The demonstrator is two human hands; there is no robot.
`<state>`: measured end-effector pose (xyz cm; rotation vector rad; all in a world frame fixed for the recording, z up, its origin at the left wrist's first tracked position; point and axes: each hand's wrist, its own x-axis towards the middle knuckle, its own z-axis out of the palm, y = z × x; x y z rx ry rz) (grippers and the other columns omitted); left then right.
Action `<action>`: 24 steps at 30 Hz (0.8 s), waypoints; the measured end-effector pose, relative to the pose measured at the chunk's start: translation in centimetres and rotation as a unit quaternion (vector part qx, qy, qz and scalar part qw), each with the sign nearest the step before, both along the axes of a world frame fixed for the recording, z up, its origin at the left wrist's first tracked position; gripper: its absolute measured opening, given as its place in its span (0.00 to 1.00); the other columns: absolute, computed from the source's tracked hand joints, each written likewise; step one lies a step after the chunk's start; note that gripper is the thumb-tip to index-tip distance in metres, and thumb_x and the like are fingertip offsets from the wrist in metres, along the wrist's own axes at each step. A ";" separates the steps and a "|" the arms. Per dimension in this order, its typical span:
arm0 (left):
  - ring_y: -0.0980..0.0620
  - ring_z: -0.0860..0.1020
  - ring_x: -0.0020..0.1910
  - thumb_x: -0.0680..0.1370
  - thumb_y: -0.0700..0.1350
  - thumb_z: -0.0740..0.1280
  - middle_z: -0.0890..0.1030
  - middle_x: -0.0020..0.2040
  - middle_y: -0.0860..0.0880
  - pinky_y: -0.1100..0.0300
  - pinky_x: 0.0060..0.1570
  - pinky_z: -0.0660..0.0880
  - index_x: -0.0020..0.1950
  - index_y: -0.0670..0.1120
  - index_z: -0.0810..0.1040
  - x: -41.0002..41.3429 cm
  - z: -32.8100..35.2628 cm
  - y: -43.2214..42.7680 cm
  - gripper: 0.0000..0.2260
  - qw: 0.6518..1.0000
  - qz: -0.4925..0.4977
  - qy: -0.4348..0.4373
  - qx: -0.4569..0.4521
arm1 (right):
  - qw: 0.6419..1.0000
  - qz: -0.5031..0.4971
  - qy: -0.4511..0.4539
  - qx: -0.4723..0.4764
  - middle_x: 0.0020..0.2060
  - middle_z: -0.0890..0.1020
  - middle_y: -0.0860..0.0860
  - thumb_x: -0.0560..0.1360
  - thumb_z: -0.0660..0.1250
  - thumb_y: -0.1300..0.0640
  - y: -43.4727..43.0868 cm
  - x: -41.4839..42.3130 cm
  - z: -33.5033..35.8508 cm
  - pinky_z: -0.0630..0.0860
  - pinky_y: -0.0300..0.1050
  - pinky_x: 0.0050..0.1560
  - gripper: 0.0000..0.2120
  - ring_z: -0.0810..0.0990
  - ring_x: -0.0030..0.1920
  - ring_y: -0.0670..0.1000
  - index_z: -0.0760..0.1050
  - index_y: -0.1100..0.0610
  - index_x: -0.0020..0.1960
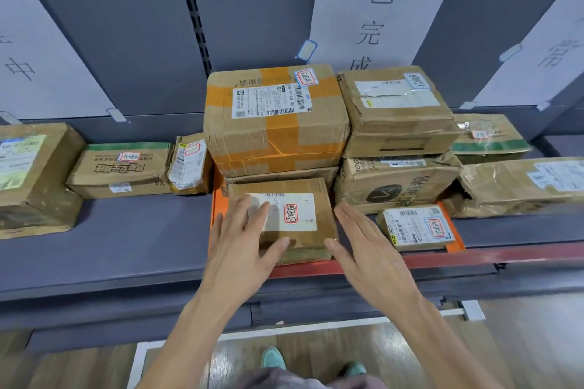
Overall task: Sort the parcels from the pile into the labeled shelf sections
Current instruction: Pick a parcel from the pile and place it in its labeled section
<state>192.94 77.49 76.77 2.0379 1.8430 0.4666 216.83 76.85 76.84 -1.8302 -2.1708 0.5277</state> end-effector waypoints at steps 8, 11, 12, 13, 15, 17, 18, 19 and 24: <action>0.56 0.44 0.83 0.83 0.62 0.59 0.52 0.84 0.55 0.53 0.80 0.38 0.82 0.58 0.58 6.3 1.5 -1.4 0.28 0.999 -0.038 -0.005 -0.002 | 1.000 -0.023 -0.002 0.003 0.80 0.60 0.43 0.82 0.55 0.39 -1.6 5.9 0.3 0.58 0.46 0.78 0.31 0.56 0.79 0.44 0.55 0.47 0.82; 0.58 0.45 0.82 0.83 0.62 0.59 0.54 0.84 0.57 0.58 0.77 0.36 0.82 0.58 0.58 10.3 1.8 -2.1 0.29 0.997 -0.074 -0.016 0.011 | 0.999 -0.053 -0.003 0.003 0.80 0.59 0.42 0.82 0.57 0.39 -3.1 9.6 0.6 0.57 0.44 0.77 0.31 0.56 0.79 0.44 0.55 0.47 0.82; 0.59 0.45 0.82 0.83 0.63 0.58 0.54 0.83 0.58 0.59 0.77 0.36 0.83 0.58 0.58 11.9 1.8 -2.4 0.29 0.996 -0.088 -0.016 0.017 | 0.998 -0.064 -0.004 0.006 0.80 0.59 0.42 0.82 0.57 0.39 -3.8 11.0 0.7 0.57 0.44 0.77 0.31 0.56 0.79 0.44 0.56 0.47 0.82; 0.59 0.45 0.82 0.83 0.63 0.58 0.53 0.83 0.58 0.59 0.78 0.36 0.83 0.58 0.57 13.5 1.8 -2.8 0.29 0.994 -0.103 -0.016 0.020 | 0.997 -0.073 -0.004 0.009 0.80 0.59 0.42 0.82 0.58 0.39 -4.5 12.6 0.8 0.57 0.44 0.77 0.31 0.56 0.79 0.44 0.56 0.48 0.82; 0.59 0.45 0.82 0.83 0.64 0.58 0.53 0.83 0.58 0.57 0.79 0.38 0.83 0.57 0.57 16.9 1.7 -3.7 0.30 0.991 -0.135 -0.018 0.018 | 0.996 -0.088 -0.007 0.012 0.80 0.59 0.43 0.83 0.58 0.41 -6.1 15.8 1.0 0.56 0.43 0.78 0.31 0.55 0.80 0.44 0.56 0.48 0.82; 0.59 0.45 0.83 0.83 0.63 0.58 0.53 0.84 0.57 0.57 0.80 0.38 0.83 0.56 0.57 20.4 1.5 -4.6 0.30 0.986 -0.166 -0.013 0.009 | 0.994 -0.107 -0.009 0.012 0.80 0.59 0.42 0.83 0.58 0.42 -7.8 19.0 1.2 0.53 0.40 0.77 0.30 0.54 0.80 0.43 0.55 0.48 0.82; 0.58 0.45 0.82 0.83 0.63 0.58 0.53 0.84 0.57 0.57 0.80 0.38 0.83 0.56 0.56 22.1 1.4 -5.0 0.30 0.984 -0.179 -0.009 0.004 | 0.993 -0.117 -0.011 0.013 0.80 0.59 0.42 0.83 0.59 0.43 -8.7 20.7 1.2 0.51 0.38 0.77 0.31 0.54 0.80 0.43 0.55 0.48 0.82; 0.58 0.45 0.82 0.83 0.63 0.58 0.52 0.84 0.57 0.57 0.80 0.38 0.83 0.57 0.56 23.9 1.3 -5.4 0.30 0.981 -0.192 -0.007 -0.001 | 0.991 -0.129 -0.015 0.013 0.80 0.59 0.42 0.83 0.59 0.43 -9.6 22.3 1.2 0.50 0.37 0.76 0.31 0.54 0.80 0.43 0.55 0.49 0.82; 0.60 0.43 0.81 0.84 0.63 0.58 0.48 0.84 0.60 0.59 0.78 0.41 0.84 0.59 0.52 32.5 0.7 -7.0 0.30 0.967 -0.251 -0.014 -0.028 | 0.980 -0.197 -0.032 0.013 0.80 0.57 0.43 0.83 0.60 0.44 -14.6 30.6 1.0 0.48 0.36 0.76 0.30 0.54 0.80 0.43 0.56 0.49 0.82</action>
